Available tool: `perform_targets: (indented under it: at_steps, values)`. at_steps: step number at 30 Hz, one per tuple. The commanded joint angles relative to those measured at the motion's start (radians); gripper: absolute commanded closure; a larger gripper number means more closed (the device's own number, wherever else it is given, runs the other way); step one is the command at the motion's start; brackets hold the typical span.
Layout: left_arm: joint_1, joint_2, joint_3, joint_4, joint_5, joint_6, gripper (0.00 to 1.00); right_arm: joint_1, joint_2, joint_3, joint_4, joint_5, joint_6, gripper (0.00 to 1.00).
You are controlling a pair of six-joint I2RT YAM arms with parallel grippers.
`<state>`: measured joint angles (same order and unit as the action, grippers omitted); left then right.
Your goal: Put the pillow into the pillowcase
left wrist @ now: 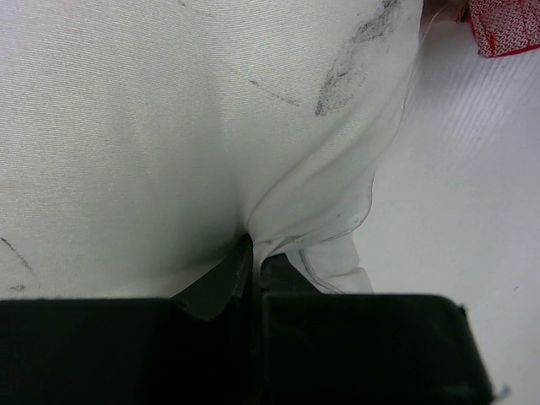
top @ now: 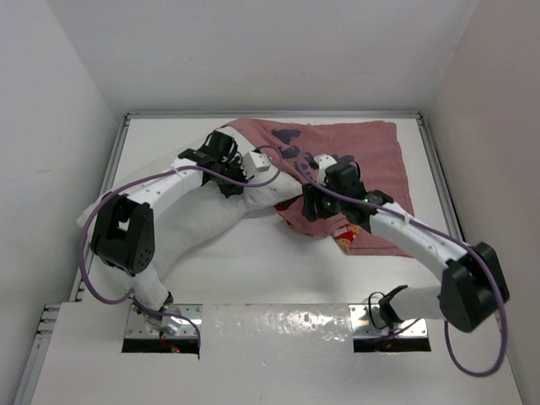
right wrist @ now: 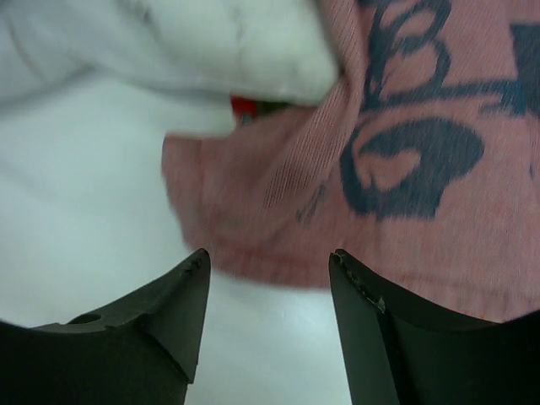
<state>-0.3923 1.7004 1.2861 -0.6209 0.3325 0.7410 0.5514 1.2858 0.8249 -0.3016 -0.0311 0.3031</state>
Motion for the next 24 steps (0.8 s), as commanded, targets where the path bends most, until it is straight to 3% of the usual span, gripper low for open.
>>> perform_targets:
  at_steps: [1, 6, 10, 12, 13, 14, 16, 19, 24]
  values:
    - [-0.002, -0.038, -0.021, -0.028, -0.003, 0.011, 1.00, -0.027, 0.113, 0.063, 0.130, -0.039, 0.053, 0.42]
    - [-0.002, -0.051, -0.031, -0.026, -0.010, 0.008, 1.00, -0.025, 0.262, 0.089, 0.206, -0.084, 0.096, 0.42]
    - [-0.002, -0.058, -0.031, -0.030, -0.016, 0.008, 1.00, -0.027, 0.342, 0.097, 0.226, -0.035, 0.139, 0.53]
    - [0.000, -0.065, -0.025, -0.057, -0.007, 0.014, 1.00, -0.034, 0.352, 0.114, 0.202, -0.003, 0.142, 0.71]
    - [0.000, -0.068, -0.022, -0.092, -0.007, 0.021, 1.00, -0.042, 0.343, 0.123, 0.187, 0.016, 0.131, 0.94]
    - [0.000, -0.077, -0.024, -0.106, -0.006, 0.035, 1.00, -0.045, 0.330, 0.129, 0.168, 0.042, 0.125, 1.00]
    - [0.000, -0.091, -0.059, -0.123, -0.003, 0.047, 1.00, -0.045, 0.259, 0.146, 0.124, 0.184, 0.111, 1.00]
    - [0.000, -0.111, -0.123, -0.117, -0.015, 0.058, 1.00, -0.045, 0.150, 0.154, 0.087, 0.243, 0.088, 1.00]
    - [0.003, -0.105, -0.128, -0.094, -0.009, 0.015, 1.00, 0.014, 0.001, 0.108, 0.079, 0.077, -0.028, 1.00]
